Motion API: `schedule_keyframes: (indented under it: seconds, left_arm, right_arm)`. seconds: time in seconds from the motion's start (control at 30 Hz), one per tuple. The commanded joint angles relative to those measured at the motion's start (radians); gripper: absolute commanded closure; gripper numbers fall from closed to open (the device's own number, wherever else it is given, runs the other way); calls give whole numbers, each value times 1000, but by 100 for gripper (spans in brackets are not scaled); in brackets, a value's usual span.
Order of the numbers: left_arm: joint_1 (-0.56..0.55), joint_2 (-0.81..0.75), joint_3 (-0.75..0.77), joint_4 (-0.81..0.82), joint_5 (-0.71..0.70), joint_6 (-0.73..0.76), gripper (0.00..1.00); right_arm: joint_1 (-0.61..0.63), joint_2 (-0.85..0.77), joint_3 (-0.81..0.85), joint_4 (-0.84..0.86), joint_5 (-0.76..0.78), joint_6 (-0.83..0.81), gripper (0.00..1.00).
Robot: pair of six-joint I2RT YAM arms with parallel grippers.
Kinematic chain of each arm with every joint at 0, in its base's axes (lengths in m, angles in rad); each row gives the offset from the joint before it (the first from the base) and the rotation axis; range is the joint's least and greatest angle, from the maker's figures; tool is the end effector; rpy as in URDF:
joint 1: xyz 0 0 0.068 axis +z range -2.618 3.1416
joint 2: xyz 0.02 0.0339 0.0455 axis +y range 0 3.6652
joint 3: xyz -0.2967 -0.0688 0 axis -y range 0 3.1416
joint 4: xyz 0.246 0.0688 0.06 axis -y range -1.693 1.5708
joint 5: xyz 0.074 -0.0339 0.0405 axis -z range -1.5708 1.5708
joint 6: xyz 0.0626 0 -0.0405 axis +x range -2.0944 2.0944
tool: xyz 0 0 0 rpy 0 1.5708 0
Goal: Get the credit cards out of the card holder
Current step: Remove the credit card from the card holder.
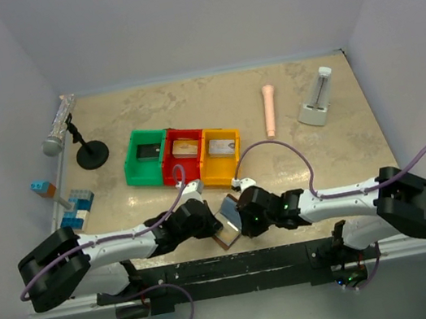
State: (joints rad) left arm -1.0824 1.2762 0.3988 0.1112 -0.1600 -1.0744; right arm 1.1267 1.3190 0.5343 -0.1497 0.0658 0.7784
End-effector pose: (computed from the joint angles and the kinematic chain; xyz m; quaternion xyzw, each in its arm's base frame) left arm 0.1191 -0.2029 0.1524 -0.0276 0.9173 -0.3092 0.2493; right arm 0.1084 0.2182 0.1597 -0.1543 0.9367 0.2367 0.2067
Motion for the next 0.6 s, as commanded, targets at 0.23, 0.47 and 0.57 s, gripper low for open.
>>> schedule_keyframes:
  seconds: [0.23,0.47,0.57]
  left_arm:
    - [-5,43,9,-27,-9,50,100]
    - [-5,54,12,-27,13,88,100]
    - [-5,55,9,-28,19,102,100]
  right_arm:
    - [-8,-87,58,18,-4,-56,82]
    - [-83,-60,145,-42,-17,-76,78]
    - [-134,-23,191,-77,-26,-90,78]
